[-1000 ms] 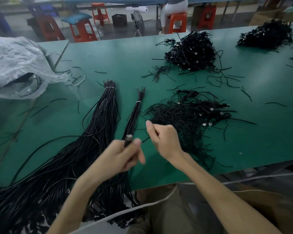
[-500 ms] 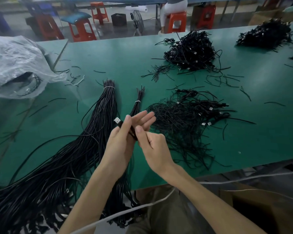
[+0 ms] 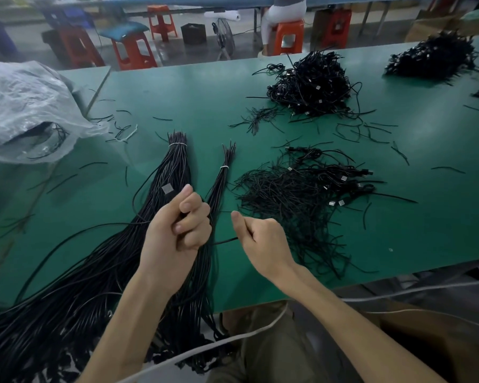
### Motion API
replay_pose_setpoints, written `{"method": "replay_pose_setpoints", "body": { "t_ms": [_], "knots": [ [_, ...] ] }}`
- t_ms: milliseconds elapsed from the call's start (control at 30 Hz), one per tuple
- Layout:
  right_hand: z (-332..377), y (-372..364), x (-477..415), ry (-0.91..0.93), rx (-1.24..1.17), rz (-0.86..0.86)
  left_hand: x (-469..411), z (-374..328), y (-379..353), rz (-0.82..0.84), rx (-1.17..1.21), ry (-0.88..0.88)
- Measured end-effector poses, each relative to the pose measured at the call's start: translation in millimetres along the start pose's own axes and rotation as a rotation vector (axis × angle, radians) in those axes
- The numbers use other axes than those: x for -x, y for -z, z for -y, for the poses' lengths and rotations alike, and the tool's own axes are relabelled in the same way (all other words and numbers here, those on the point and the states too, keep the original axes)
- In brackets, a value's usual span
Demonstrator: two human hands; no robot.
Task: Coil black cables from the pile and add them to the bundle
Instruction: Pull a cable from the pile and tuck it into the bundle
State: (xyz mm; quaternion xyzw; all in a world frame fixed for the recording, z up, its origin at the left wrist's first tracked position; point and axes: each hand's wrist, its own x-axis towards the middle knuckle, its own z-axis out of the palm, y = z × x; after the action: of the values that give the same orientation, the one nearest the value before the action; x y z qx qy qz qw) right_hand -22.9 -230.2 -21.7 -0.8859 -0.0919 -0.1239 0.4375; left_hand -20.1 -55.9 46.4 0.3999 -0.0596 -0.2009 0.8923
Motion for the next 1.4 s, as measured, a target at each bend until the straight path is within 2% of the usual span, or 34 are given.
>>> {"method": "replay_pose_setpoints", "body": {
  "t_ms": [167,267,333,367,433,500,633,767,900,1000,1133,1267,1400],
  "knots": [
    [1,17,0,0.024,0.218,0.171,-5,8,10,-0.089,-0.381,-0.101],
    [13,28,1,0.086,0.373,0.093,-9,21,11,-0.115,-0.557,-0.099],
    [23,35,1,0.125,0.439,0.074,-10,29,10,-0.103,-0.587,-0.088],
    [26,39,1,0.119,0.369,0.123,-11,32,9,-0.085,-0.556,-0.086],
    [34,48,-1,0.022,0.028,0.263,-11,35,7,-0.036,-0.455,-0.090],
    [39,58,-2,-0.043,-0.246,0.319,-11,35,3,0.005,-0.369,-0.113],
    [49,66,1,-0.035,-0.466,0.339,-6,26,-3,0.071,-0.203,-0.142],
    [55,61,0,-0.039,-0.486,0.394,0,18,-12,0.172,-0.113,-0.117],
    [59,57,-4,-0.054,-0.551,0.300,1,17,-25,0.289,-0.125,-0.103],
    [56,59,-3,-0.055,-0.516,0.279,3,15,-24,0.281,-0.199,-0.077],
    [50,54,6,-0.041,-0.474,0.268,8,5,-22,0.250,-0.458,-0.026],
    [46,42,10,-0.001,-0.416,0.228,15,-5,-23,0.178,-0.619,0.008],
    [45,27,13,-0.005,-0.469,0.200,21,-6,-22,0.113,-0.752,-0.024]
  ]
}}
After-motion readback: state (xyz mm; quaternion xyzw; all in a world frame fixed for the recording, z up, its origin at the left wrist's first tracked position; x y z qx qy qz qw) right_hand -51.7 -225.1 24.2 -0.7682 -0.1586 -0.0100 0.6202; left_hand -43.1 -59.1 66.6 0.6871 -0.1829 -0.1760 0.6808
